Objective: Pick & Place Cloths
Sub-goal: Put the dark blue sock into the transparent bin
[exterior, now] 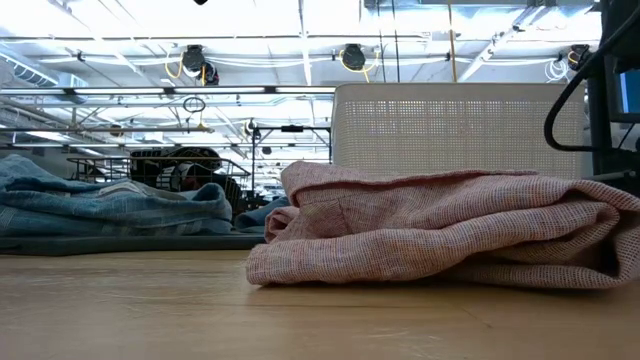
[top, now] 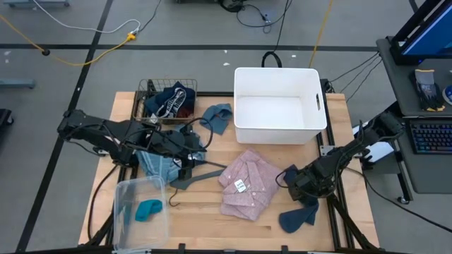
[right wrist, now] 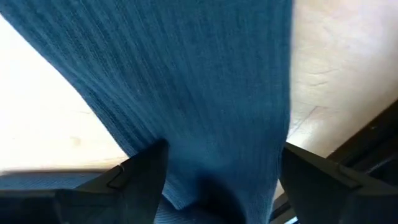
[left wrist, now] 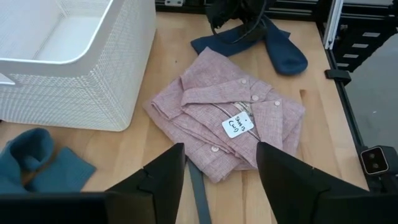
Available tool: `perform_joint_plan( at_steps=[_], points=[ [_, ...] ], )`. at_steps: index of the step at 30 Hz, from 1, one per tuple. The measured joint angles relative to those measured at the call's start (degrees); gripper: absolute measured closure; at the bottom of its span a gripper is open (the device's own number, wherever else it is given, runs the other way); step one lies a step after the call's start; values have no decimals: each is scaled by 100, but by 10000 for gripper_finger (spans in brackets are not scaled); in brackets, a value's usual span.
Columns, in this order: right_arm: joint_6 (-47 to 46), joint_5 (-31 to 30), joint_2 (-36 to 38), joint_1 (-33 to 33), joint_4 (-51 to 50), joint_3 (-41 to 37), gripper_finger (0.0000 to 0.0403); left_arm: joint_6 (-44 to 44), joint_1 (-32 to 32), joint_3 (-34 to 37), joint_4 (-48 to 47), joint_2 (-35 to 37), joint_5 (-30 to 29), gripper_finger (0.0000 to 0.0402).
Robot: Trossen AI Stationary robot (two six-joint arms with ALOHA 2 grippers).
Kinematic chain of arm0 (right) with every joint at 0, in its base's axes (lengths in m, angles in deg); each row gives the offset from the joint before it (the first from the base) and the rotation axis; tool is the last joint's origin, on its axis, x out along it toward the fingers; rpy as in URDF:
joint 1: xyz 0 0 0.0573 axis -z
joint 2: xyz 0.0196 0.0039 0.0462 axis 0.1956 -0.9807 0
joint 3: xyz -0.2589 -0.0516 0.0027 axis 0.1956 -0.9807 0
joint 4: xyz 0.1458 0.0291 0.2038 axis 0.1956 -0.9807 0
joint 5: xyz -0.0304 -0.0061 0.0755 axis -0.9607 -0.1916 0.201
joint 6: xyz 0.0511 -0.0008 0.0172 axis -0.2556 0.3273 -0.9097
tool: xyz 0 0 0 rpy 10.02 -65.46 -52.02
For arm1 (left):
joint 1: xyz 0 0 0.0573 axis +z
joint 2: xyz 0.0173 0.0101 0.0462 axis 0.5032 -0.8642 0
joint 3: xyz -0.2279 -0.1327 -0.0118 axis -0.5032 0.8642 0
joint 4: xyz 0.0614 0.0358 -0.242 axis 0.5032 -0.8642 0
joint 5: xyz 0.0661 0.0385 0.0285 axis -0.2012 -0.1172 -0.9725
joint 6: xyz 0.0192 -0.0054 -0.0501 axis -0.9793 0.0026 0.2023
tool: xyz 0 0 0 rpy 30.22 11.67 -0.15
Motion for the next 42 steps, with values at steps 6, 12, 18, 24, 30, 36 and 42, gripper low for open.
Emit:
perform_joint_plan(
  at_steps=[6, 12, 18, 24, 30, 36, 42],
  points=[
    [-117, 15, 0, 0, 87, -39, 181, 0, -1, 1, 1, 0, 0, 197],
    [-130, 30, 0, 0, 113, -41, 279, 0, -2, 2, 2, 0, 0, 197],
    [26, 37, 1, 0, 457, -46, 382, 2, 0, 2, 3, 0, 0, 197],
    [376, 630, 177, -19, 694, 52, 386, -42, -2, 2, 9, 0, -2, 197],
    [772, 861, 686, -28, 801, 559, 395, -46, -1, 2, 16, 0, -2, 197],
    [687, 49, 1413, -28, 1951, 949, 397, -46, -2, 2, 26, 0, -2, 197],
    [1246, -2016, 1905, -26, 3961, 951, 397, -44, -2, 2, 59, 0, 0, 197]
  ],
)
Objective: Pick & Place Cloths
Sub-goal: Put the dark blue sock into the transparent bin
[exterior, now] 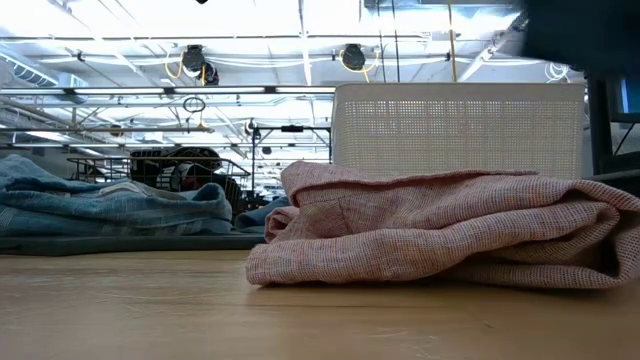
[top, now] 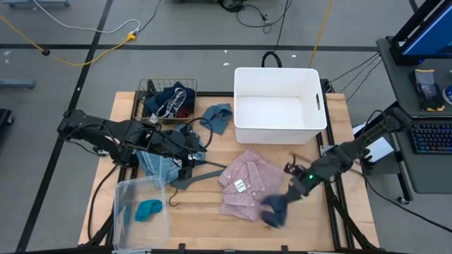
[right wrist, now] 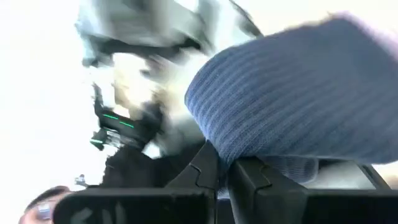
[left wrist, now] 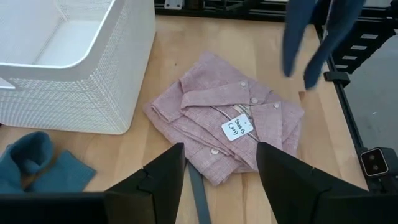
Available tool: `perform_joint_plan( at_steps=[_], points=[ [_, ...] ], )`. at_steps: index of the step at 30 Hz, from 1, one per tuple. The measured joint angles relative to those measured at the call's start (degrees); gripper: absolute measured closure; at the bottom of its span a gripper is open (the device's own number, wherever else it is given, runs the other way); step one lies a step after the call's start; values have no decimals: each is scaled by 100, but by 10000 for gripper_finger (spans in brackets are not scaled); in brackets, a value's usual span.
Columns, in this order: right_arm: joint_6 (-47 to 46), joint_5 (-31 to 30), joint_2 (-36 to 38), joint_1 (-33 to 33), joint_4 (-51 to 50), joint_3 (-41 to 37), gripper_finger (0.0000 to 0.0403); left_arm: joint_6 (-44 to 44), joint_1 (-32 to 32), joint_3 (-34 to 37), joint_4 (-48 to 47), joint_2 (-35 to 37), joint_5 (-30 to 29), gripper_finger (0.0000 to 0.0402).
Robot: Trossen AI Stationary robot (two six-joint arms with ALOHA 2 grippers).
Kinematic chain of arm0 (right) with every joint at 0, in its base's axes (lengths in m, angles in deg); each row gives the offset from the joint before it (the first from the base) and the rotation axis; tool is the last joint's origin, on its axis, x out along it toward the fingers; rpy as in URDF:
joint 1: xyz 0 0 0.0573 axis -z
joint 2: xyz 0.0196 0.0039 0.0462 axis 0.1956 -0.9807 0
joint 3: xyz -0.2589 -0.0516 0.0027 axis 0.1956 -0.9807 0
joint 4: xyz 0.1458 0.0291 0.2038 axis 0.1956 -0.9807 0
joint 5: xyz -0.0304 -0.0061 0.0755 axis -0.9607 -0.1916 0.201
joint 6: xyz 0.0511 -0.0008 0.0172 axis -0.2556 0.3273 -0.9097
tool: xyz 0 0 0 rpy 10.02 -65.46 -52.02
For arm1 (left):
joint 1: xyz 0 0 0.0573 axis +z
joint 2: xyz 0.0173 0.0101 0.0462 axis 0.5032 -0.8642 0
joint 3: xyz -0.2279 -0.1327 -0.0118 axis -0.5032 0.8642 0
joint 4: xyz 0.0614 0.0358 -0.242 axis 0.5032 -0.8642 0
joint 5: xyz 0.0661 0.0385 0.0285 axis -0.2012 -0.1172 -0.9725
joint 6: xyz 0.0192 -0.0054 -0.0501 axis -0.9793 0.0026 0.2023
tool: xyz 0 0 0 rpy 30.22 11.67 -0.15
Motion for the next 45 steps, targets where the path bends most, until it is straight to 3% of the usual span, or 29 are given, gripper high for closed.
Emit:
perform_joint_plan(
  at_steps=[3, 7, 17, 22, 31, 45],
  points=[
    [850, -793, 50, 10, 894, 1, 398, 0, 0, 0, 50, 0, 0, 197],
    [2033, -1356, 22, 43, 1907, 4, 398, 0, 0, 0, 182, 0, 2, 197],
    [5139, -2065, -137, 78, 3812, 4, 398, 2, 0, 0, 951, -8, -46, 197],
    [6123, -2308, -265, 291, 4161, 4, 397, -31, 7, 7, 1528, -81, -406, 197],
    [5910, -2358, -748, 934, 4481, 4, 397, -261, 128, -7, 2653, -215, -764, 197],
    [5230, -2528, -1115, 1544, 4619, 4, 398, -818, 96, 0, 3550, -435, -859, 196]
  ],
)
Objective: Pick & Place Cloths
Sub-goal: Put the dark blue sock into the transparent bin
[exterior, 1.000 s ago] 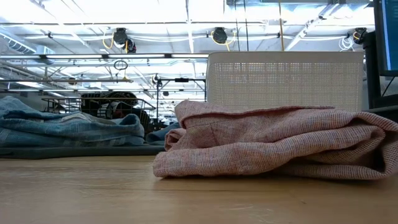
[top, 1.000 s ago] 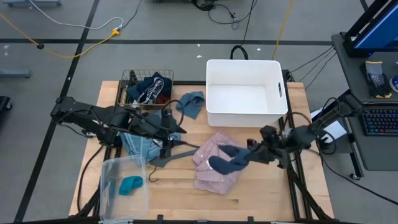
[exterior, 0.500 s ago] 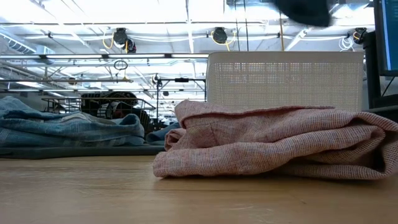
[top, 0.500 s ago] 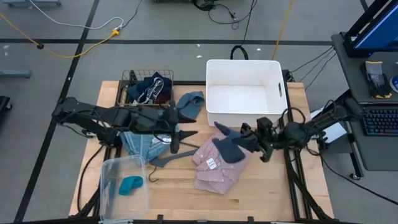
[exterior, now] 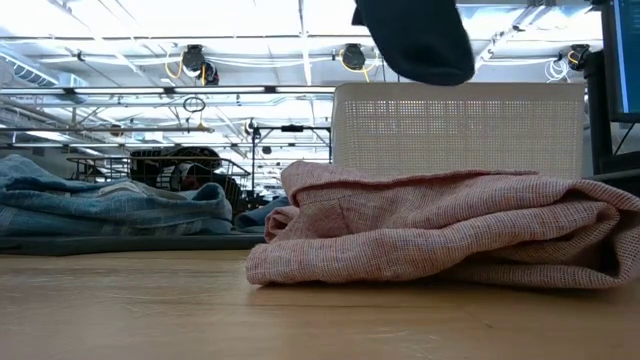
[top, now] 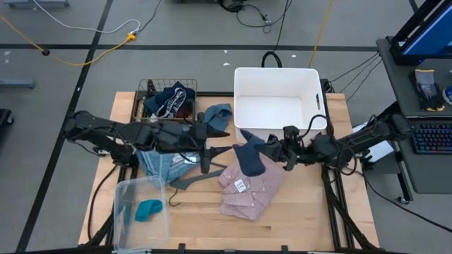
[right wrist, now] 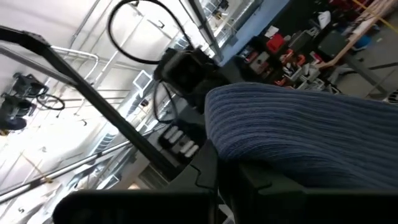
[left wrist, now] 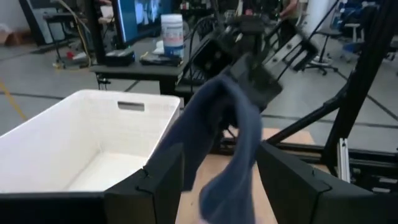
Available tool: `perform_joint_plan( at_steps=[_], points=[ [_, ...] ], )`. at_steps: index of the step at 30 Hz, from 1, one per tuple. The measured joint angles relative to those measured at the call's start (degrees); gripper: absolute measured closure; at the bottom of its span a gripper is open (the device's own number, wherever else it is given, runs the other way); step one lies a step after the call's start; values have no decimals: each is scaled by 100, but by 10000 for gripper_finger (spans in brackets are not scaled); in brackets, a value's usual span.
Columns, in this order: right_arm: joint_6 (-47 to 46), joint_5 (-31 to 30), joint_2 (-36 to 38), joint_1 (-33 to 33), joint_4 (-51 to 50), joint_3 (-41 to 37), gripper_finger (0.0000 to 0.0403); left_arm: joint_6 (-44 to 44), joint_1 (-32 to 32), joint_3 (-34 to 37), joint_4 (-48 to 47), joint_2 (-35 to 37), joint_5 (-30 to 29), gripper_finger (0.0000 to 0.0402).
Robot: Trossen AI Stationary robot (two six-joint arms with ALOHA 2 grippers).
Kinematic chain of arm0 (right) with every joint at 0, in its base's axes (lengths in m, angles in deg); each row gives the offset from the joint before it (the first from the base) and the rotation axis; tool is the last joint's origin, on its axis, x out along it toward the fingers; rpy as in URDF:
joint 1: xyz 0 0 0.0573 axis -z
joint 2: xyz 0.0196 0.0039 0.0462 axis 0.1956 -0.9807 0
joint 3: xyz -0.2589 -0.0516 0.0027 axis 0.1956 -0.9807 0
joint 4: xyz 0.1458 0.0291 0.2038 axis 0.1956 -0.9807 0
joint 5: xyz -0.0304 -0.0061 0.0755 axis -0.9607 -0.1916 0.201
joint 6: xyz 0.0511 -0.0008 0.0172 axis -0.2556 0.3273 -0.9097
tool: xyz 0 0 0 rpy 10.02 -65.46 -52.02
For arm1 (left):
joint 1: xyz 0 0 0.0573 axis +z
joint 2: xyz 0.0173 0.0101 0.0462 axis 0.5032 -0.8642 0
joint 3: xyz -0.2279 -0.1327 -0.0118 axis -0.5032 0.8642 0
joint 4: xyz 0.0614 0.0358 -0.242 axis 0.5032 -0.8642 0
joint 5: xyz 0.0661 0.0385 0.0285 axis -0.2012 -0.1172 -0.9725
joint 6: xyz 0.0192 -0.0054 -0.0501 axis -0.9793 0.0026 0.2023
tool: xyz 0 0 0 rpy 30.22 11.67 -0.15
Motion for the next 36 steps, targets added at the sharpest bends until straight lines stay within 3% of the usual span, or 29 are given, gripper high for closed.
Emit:
perform_joint_plan(
  at_steps=[4, 9, 23, 30, 36],
  points=[
    [-94, 10, -126, 117, -1, 0, 398, -41, -18, 0, 176, 9, 49, 190],
    [-348, 61, -280, 274, 49, 2, 398, -135, -16, -2, 276, -86, 211, 155],
    [-959, 493, -541, 334, 281, 4, 398, -442, 141, -13, 622, -747, -145, 73],
    [-1277, 765, -690, 334, 339, 18, 398, -524, 210, 0, 624, -1009, 257, 76],
    [-1321, 955, -689, 332, 369, 155, 398, -533, 250, -2, 658, -1173, 612, 102]
  ],
)
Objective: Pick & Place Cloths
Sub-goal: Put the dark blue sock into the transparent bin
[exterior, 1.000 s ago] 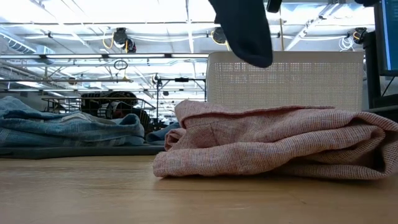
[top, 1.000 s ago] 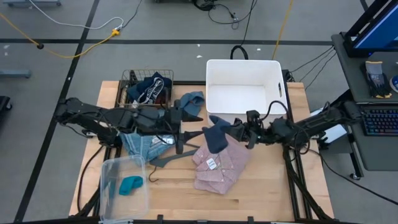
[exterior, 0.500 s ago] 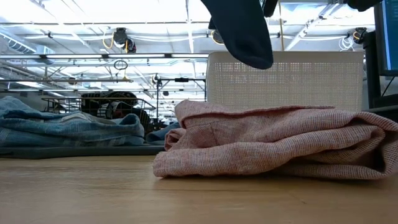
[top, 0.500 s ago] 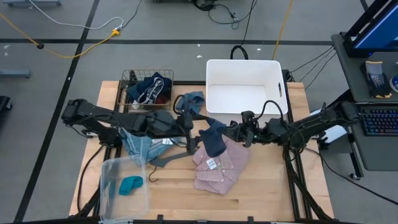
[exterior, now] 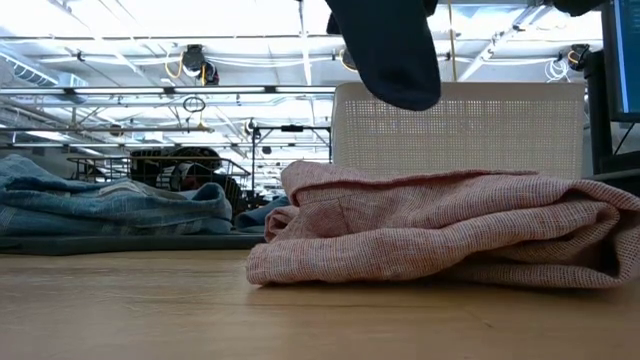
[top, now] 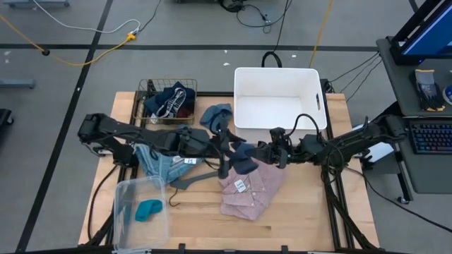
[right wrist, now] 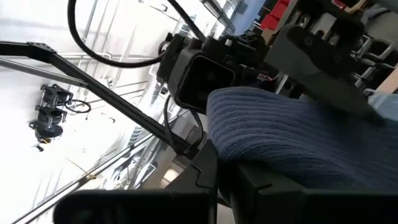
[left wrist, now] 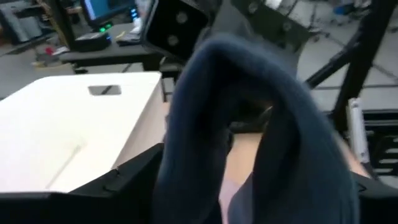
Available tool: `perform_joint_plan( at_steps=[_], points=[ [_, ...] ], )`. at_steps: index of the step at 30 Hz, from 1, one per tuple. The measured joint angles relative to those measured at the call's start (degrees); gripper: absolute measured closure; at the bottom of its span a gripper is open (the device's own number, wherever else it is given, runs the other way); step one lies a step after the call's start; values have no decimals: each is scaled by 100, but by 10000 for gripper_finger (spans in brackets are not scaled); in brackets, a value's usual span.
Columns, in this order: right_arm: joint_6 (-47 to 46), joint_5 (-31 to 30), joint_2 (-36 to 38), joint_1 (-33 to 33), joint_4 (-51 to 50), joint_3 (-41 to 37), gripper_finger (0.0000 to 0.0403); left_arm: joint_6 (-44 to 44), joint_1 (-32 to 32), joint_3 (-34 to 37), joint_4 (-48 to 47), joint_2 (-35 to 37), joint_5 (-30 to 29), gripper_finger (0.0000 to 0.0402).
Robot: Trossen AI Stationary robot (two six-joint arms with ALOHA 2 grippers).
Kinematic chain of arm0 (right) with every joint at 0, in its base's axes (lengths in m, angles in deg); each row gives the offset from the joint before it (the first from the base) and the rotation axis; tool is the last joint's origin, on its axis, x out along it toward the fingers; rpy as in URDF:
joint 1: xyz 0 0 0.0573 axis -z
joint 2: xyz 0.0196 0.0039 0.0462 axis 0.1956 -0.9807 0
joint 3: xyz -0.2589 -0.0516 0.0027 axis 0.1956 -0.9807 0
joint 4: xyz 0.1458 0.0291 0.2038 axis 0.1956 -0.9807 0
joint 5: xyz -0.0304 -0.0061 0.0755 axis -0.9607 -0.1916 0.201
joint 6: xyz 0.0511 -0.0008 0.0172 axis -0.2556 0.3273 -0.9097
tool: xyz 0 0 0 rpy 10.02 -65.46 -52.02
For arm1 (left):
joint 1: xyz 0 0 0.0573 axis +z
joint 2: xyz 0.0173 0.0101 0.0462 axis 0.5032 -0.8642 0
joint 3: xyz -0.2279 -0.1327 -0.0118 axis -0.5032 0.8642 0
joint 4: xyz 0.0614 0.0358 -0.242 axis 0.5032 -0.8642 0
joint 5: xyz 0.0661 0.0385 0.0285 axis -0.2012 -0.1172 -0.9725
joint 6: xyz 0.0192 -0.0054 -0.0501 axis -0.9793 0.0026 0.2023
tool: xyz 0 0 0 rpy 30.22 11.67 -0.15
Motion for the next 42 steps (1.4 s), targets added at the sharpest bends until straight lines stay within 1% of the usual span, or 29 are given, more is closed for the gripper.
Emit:
perform_joint_plan(
  at_steps=[3, 6, 8, 10, 14, 15, 18, 21, 25, 30, 33, 36, 42],
  points=[
    [0, 144, -3, -1, -20, 42, 398, 56, 23, -2, 11, -54, 165, 132],
    [-2, 151, -1, -1, -56, 79, 398, 77, 23, -2, 114, -48, 195, 180],
    [-38, 149, -1, -1, -75, 79, 398, 77, 29, -2, 133, -42, 194, 220],
    [-33, 149, -1, -1, -75, 79, 397, 77, 30, -2, 137, -46, 249, 268],
    [-38, 151, -1, -1, -65, 79, 375, 102, 30, -2, 199, -46, 608, 376],
    [-38, 152, -1, -3, -69, 79, 368, 200, 30, -2, 197, -46, 662, 387],
    [-39, 257, -1, -3, -75, 79, 347, 405, 30, -2, 99, -40, 763, 388],
    [-42, 427, -4, -1, -113, 77, 329, 602, 30, -2, -367, 106, 870, 396],
    [-44, 479, 10, -1, -385, 77, 302, 995, -11, -2, -1362, 456, 995, 397],
    [-135, 769, 31, -5, -706, 77, 263, 1613, -132, 2, -2464, 1085, 1224, 398],
    [-138, 773, 19, -3, -952, 75, 244, 2208, -237, 2, -2909, 1547, 1318, 398],
    [-129, 877, 26, 19, -958, 75, 231, 2888, -330, 2, -3049, 2006, 1373, 399],
    [100, 918, 26, 63, -982, 75, 223, 4639, -681, 0, -3319, 2871, 1393, 399]
  ],
)
